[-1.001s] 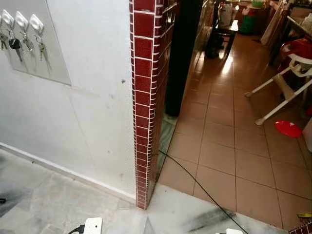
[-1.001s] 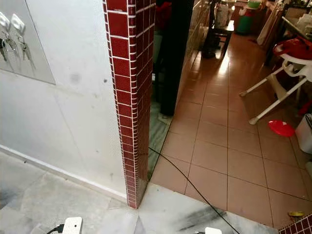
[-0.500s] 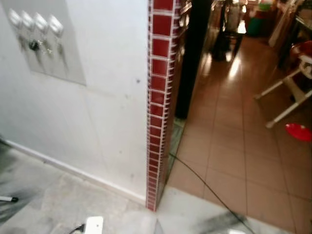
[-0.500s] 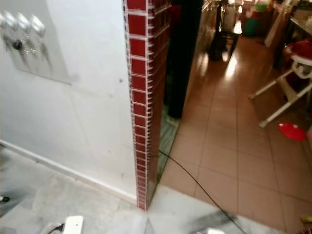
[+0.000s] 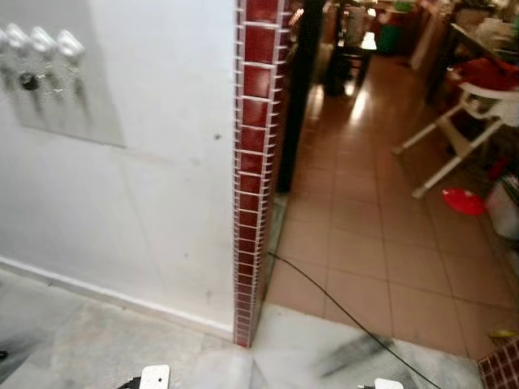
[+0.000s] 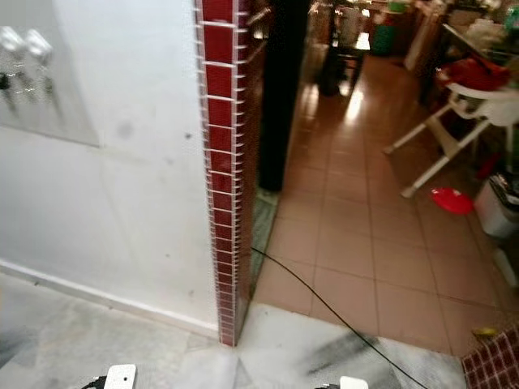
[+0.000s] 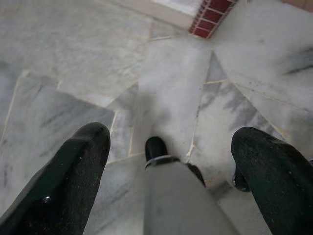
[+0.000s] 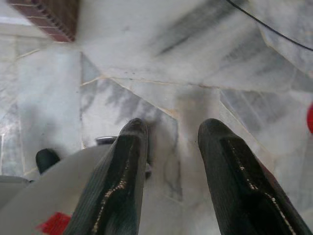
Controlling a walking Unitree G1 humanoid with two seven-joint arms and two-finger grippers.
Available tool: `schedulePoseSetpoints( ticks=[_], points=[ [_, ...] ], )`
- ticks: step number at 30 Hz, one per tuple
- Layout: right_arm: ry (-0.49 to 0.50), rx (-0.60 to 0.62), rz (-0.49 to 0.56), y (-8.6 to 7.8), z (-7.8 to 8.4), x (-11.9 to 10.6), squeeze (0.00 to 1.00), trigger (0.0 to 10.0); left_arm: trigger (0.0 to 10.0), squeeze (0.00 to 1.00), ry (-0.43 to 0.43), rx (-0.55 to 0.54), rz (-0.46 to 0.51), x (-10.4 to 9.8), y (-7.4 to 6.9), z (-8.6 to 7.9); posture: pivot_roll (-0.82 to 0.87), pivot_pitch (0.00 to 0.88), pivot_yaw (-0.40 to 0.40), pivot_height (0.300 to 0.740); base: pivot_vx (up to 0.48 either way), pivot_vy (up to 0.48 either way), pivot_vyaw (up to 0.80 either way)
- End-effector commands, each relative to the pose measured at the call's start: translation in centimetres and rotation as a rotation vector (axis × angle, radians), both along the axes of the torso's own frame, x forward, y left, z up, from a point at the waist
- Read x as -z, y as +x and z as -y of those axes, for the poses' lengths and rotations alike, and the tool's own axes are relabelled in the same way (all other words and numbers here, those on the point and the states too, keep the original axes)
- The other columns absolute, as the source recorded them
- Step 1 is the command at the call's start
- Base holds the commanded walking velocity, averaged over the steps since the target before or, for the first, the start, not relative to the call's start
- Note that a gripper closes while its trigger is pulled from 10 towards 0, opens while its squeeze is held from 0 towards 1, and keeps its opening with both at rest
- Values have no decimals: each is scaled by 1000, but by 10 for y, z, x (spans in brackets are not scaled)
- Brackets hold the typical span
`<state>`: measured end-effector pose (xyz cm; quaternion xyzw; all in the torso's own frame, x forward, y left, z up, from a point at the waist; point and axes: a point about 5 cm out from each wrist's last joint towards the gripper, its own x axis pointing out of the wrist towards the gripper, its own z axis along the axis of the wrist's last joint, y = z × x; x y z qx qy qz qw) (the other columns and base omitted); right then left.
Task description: Hang keys on a hook
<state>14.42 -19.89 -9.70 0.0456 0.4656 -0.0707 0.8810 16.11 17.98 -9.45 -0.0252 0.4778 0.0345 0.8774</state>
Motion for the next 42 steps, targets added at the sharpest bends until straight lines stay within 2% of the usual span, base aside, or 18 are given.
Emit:
schedulePoseSetpoints(
  ticks=[1,42],
  points=[
    [-4,13,5,2,3,-1,0,10000,10000,0,8,7,0,0,0,-1,-14,0,-28,740,0,0,-738],
    [8,21,8,4,1,-2,0,10000,10000,0,29,70,0,-2,5,3,-16,0,-19,740,0,0,-647]
  ],
)
